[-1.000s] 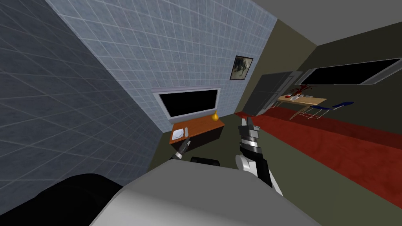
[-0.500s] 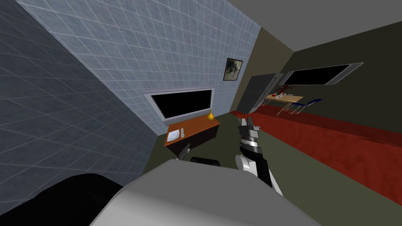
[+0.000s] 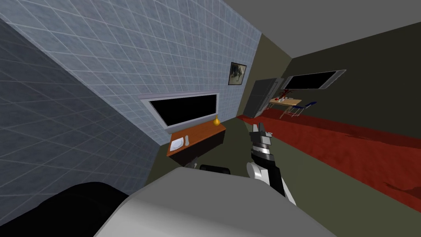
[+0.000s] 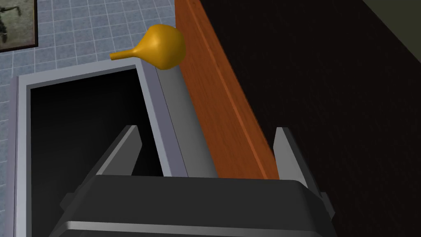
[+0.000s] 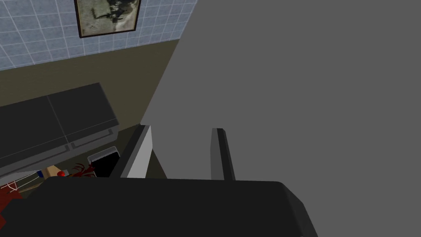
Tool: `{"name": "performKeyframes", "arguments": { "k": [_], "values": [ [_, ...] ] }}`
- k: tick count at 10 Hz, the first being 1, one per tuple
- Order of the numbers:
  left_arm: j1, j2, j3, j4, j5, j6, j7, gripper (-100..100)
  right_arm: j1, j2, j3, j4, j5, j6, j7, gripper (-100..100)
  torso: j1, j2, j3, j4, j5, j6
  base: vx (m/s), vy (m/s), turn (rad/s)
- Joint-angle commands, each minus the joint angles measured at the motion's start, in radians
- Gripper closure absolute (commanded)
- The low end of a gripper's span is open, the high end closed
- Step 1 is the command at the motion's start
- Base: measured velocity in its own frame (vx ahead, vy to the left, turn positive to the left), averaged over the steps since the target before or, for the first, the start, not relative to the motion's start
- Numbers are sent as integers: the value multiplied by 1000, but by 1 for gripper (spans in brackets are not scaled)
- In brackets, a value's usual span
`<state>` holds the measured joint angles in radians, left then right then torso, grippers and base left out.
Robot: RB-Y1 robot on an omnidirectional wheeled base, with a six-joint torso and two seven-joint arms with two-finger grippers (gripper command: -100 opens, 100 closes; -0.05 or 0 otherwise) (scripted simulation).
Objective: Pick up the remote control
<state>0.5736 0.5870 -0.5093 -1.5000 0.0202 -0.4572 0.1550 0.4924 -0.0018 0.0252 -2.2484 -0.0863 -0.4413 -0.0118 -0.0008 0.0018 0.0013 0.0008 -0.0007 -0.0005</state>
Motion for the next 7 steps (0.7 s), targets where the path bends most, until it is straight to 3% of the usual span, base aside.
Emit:
{"name": "performKeyframes", "arguments": {
  "k": [1,2,3,4,6,7],
  "values": [
    [-17,4,-6,38,2,-7,10,-100,0,0,0,0,0,0,0,0,0,0,0,0,0,0,7,-16,-6],
    [-21,36,-33,71,1,8,36,-100,0,0,0,0,0,0,0,0,2,0,0,0,0,0,20,-32,-196],
    [-21,36,-33,81,1,8,36,-100,0,0,0,0,0,0,0,0,1,-1,-1,0,0,0,17,-32,-119],
    [-27,68,-60,114,2,25,61,-100,0,0,0,0,0,0,0,0,1,-1,-1,0,0,0,23,-46,-206],
    [-27,68,-60,124,2,25,61,-100,0,0,0,0,0,0,0,0,1,-1,-1,0,0,0,17,-27,-50],
    [-34,100,-85,163,2,42,88,-100,0,0,0,0,0,0,0,0,2,-1,0,0,0,0,28,-29,-213]
  ]
}}
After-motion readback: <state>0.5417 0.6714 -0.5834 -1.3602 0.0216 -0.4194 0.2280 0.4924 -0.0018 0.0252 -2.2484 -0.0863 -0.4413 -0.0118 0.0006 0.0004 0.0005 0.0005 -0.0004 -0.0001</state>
